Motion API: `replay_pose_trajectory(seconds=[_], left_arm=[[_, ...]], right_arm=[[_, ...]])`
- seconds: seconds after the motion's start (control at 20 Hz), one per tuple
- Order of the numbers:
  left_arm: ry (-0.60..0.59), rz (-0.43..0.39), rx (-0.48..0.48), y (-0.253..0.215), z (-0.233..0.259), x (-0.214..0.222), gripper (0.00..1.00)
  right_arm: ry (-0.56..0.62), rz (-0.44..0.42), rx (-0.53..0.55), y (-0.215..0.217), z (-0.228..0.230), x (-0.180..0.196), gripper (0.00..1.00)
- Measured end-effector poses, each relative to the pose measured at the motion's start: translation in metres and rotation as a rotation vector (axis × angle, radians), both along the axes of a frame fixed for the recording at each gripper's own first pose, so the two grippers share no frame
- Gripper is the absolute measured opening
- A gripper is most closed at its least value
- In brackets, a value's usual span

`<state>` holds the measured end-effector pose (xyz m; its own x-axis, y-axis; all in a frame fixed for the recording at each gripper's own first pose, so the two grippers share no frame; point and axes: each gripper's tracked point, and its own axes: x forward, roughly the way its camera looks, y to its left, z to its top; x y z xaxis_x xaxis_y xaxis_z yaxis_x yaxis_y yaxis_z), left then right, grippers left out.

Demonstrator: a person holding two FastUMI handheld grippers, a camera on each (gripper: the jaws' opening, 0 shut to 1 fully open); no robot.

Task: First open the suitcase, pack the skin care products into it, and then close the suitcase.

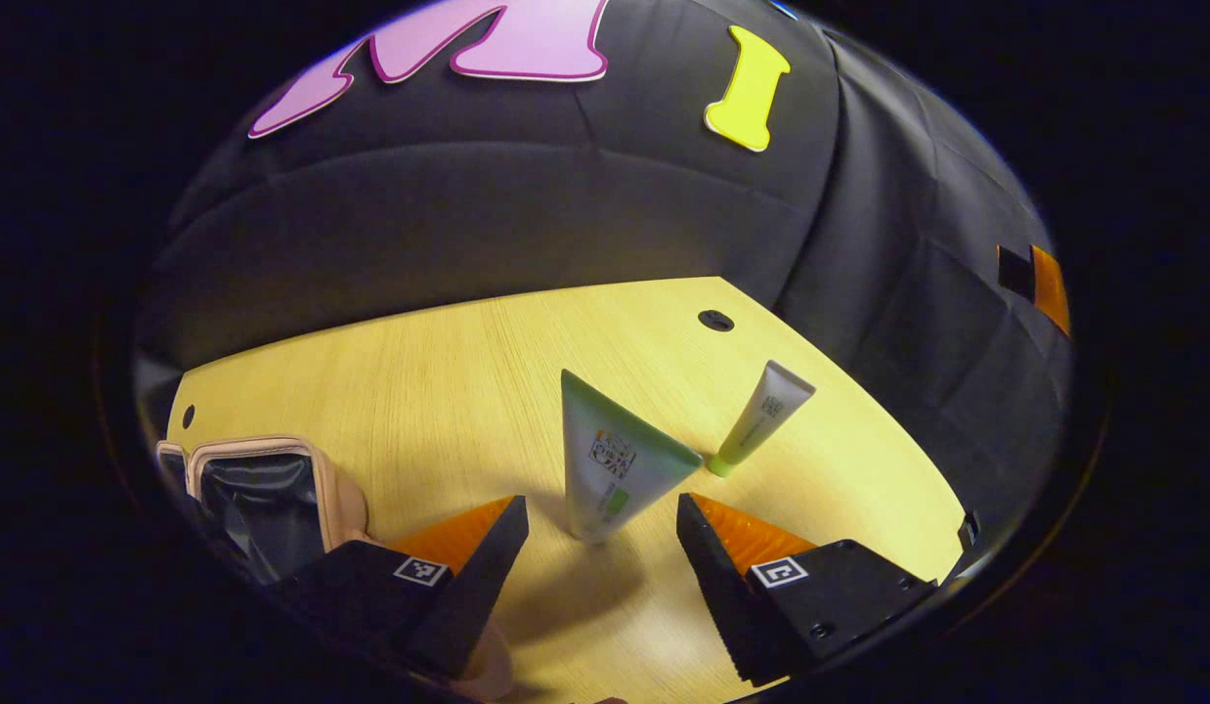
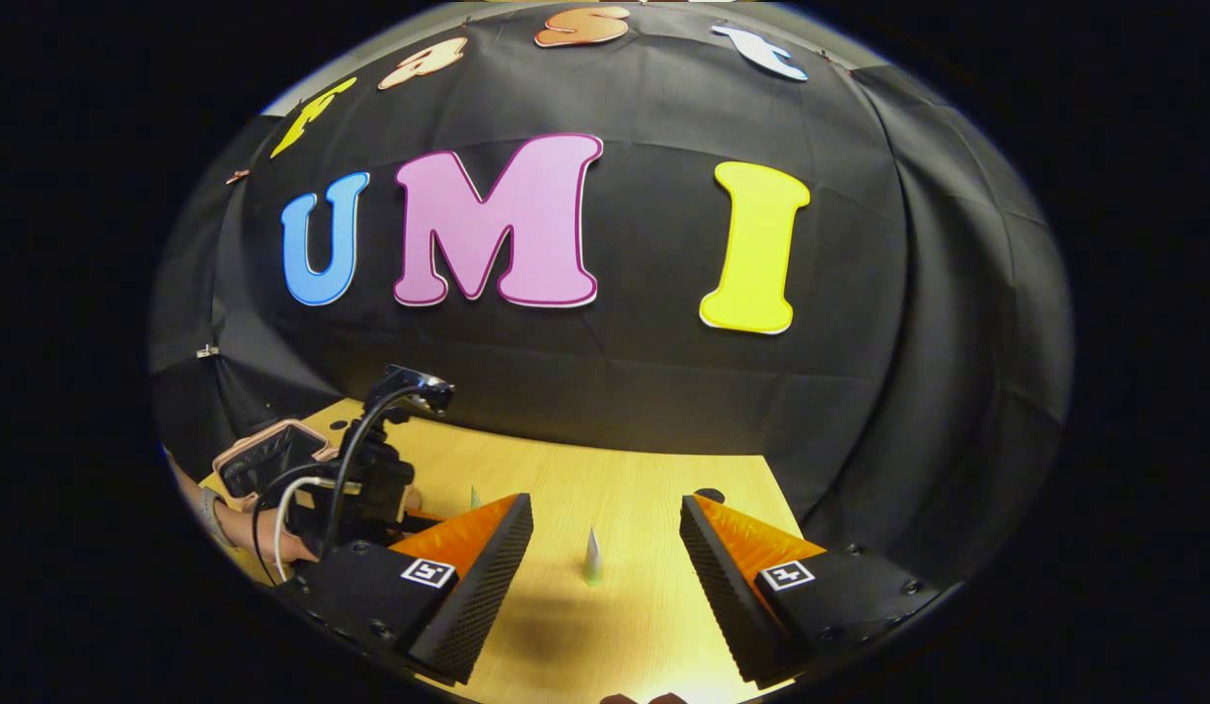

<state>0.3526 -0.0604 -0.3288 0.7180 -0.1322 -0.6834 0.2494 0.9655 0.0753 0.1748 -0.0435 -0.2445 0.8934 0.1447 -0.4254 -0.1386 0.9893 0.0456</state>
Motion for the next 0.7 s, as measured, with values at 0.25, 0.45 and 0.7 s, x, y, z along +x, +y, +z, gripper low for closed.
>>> replay_pose_trajectory(seconds=[0.25,0.45,0.7], left_arm=[[0.086,-0.012,0.0,-0.011,-0.027,0.013,0.81],[0.107,-0.014,0.022,-0.009,-0.027,0.007,0.47],[0.118,-0.027,-0.033,-0.021,0.011,-0.02,0.48]], right_arm=[[0.103,0.031,-0.018,-0.004,-0.066,0.005,0.97],[0.221,0.066,0.025,0.009,-0.129,0.01,0.97],[0.347,0.014,0.124,0.025,-0.199,0.037,0.97]])
